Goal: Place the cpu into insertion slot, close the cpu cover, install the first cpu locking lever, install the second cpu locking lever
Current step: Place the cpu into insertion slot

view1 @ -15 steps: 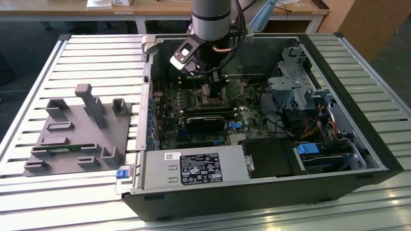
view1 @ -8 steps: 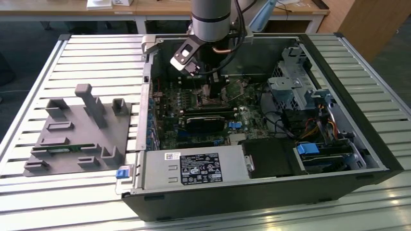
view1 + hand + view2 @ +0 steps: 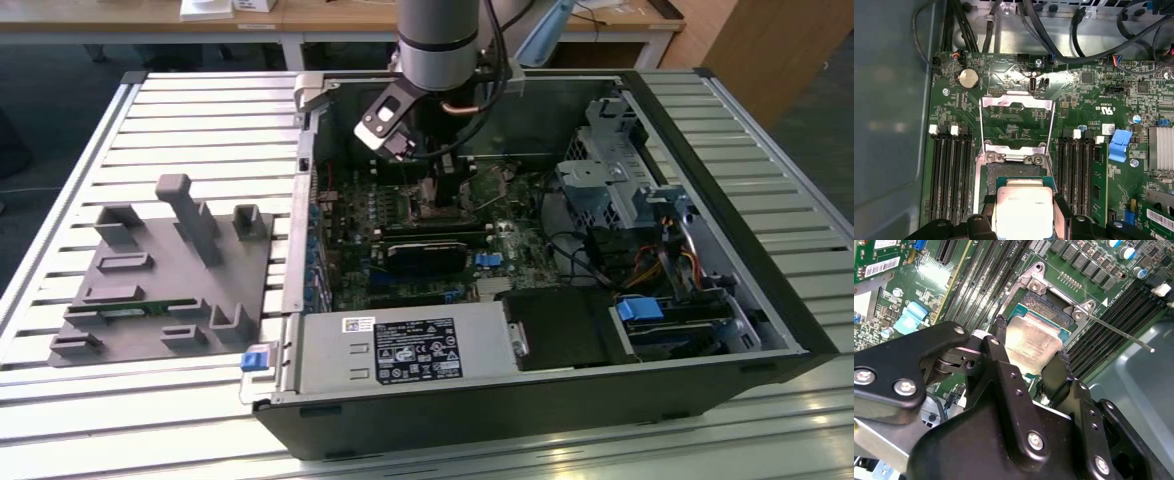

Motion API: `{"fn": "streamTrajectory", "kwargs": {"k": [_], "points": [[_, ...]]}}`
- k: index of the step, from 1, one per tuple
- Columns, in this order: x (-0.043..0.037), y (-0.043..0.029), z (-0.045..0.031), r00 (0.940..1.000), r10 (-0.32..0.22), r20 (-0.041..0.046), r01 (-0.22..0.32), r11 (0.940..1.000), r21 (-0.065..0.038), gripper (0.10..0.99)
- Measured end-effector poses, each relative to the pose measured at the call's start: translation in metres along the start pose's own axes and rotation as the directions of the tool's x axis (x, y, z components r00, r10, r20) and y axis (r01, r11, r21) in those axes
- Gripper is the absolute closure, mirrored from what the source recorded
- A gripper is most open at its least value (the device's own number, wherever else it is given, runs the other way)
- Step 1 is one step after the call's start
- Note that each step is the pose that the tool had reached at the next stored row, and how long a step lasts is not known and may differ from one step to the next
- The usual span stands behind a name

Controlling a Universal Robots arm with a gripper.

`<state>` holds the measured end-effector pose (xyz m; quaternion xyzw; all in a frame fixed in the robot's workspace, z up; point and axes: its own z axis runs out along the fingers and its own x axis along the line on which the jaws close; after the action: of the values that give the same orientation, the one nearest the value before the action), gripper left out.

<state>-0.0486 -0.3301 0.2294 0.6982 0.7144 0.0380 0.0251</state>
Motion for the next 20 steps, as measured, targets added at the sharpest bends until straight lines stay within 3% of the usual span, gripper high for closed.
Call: {"fn": "streamTrajectory", "kwargs": {"k": [20], "points": [[0.0004,-0.0005,0.0056,1.0,0.0,0.0002,0.0,1.0,0.0,0.549]]}}
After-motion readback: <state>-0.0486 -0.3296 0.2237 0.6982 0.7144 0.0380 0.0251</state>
